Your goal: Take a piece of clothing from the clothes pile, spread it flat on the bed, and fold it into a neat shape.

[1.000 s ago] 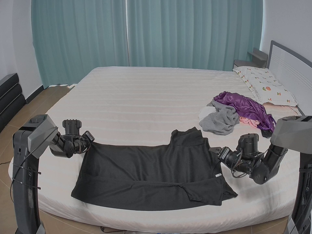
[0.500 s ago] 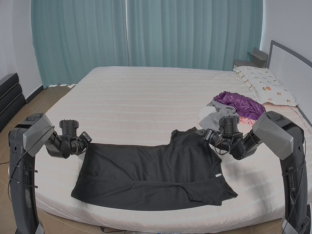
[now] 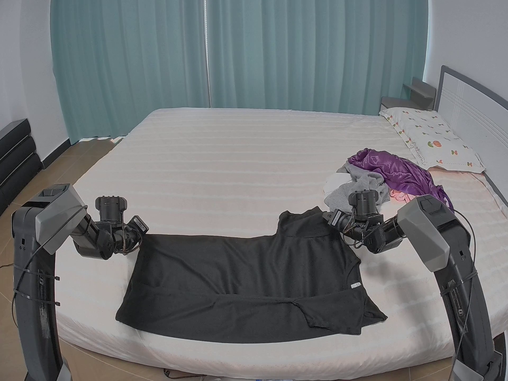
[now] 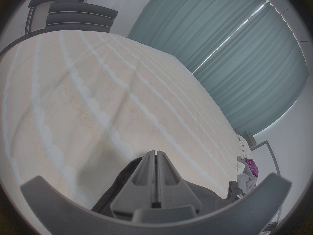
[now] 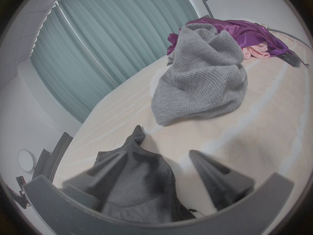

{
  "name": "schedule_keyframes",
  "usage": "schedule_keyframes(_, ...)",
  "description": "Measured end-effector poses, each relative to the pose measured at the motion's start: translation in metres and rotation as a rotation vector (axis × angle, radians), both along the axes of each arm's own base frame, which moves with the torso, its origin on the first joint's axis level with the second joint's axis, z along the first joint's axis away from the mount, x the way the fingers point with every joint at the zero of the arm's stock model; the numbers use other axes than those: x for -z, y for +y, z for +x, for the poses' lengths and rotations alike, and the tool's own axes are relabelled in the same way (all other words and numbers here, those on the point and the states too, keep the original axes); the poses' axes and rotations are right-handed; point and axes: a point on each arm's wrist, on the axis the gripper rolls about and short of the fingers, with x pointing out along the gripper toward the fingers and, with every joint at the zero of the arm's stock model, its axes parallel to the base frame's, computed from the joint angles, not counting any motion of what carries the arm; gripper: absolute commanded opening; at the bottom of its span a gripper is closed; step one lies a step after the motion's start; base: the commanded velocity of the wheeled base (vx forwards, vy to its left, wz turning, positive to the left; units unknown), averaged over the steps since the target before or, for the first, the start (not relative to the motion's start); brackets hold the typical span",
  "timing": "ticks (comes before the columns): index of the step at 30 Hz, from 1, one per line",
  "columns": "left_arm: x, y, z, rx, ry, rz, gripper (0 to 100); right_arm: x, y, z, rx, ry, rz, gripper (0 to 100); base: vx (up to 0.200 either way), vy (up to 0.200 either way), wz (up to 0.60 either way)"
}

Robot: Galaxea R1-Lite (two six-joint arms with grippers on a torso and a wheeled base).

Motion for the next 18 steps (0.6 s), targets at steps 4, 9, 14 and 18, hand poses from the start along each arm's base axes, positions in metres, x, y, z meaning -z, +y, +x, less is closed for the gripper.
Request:
schedule_keyframes(4, 0.0, 0.0, 0.0, 0.0, 0.0, 0.0, 0, 0.008, 0.0, 0.0, 0.004, 0.011, 0.001, 0, 0.0, 0.0, 0.0)
schedule_keyframes(9, 0.0, 0.0, 0.0, 0.001, 0.001, 0.001, 0, 0.007, 0.001, 0.001, 0.017, 0.008, 0.015, 0, 0.0, 0.0, 0.0)
schedule_keyframes(14, 0.0, -0.001, 0.0, 0.002, 0.0, 0.002, 0, 0.003, -0.002, -0.002, 0.039, 0.014, 0.038, 0, 0.0, 0.0, 0.0)
schedule_keyframes(18, -0.002, -0.001, 0.0, 0.003, -0.004, 0.004, 0, -0.004, -0.003, -0.008, 0.05, 0.017, 0.059, 0, 0.0, 0.0, 0.0)
